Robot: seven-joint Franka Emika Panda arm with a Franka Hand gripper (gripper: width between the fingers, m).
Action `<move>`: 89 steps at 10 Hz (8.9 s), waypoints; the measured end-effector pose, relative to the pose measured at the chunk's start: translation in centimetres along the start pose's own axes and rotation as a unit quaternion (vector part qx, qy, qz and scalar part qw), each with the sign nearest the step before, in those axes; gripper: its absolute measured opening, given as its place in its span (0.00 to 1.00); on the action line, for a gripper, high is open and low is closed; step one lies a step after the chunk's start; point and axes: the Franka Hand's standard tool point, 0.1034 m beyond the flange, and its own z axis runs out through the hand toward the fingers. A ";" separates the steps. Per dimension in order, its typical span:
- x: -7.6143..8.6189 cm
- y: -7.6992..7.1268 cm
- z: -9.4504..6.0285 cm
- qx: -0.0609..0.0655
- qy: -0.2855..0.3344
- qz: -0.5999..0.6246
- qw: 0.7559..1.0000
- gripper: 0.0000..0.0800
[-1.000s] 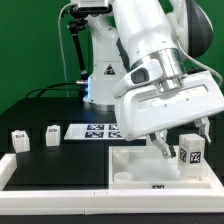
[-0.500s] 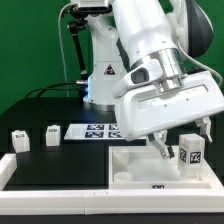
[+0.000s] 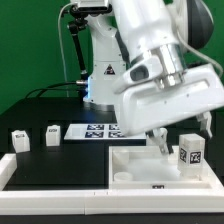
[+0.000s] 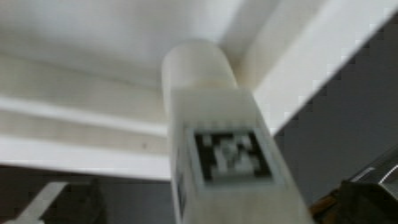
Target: Assemble square table
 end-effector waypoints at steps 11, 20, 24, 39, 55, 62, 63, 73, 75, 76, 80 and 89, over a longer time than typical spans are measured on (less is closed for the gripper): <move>0.3 -0.3 -0.4 -0.001 -0.142 0.032 0.989 0.81; 0.8 -0.3 1.4 -0.014 -0.153 0.055 0.987 0.81; 1.0 0.3 1.7 -0.015 -0.153 0.058 0.986 0.78; 1.2 1.2 2.0 -0.101 -0.135 0.702 0.692 0.37; 1.7 0.1 2.5 -0.044 -0.173 0.267 0.947 0.43; 1.1 0.7 2.5 -0.079 -0.146 0.651 0.741 0.38; 1.0 0.9 2.5 -0.072 -0.144 0.691 0.705 0.38; 1.0 0.6 2.6 -0.037 -0.167 0.324 0.930 0.81; 1.3 1.0 2.5 -0.024 -0.180 0.131 0.975 0.81; 1.1 0.9 2.8 -0.016 -0.182 0.095 0.978 0.81; 1.0 1.0 2.8 -0.021 -0.182 0.125 0.975 0.36; 0.9 0.6 3.0 -0.100 -0.143 0.663 0.728 0.36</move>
Offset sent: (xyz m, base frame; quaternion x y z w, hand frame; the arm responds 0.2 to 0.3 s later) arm 0.0130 -0.0111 -0.0073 -0.0293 -0.1862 0.0001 0.9821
